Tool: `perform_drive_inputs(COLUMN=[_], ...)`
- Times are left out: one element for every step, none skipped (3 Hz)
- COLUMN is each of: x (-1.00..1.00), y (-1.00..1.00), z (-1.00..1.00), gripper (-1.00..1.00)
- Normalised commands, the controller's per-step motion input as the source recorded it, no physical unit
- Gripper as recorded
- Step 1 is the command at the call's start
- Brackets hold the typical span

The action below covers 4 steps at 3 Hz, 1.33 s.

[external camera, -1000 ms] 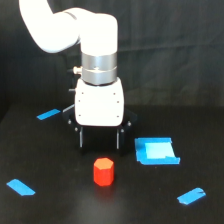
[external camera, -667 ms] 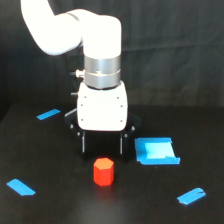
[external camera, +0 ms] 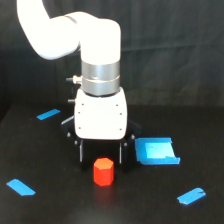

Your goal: Pick up the red object from the table

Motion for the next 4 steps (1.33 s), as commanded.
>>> perform_drive_inputs(x=[-0.06, 0.06, 0.07, 0.00], y=[-0.65, -0.36, 0.12, 0.14], z=[0.21, -0.09, -0.27, -0.24], gripper=[1.00, 0.82, -0.89, -1.00])
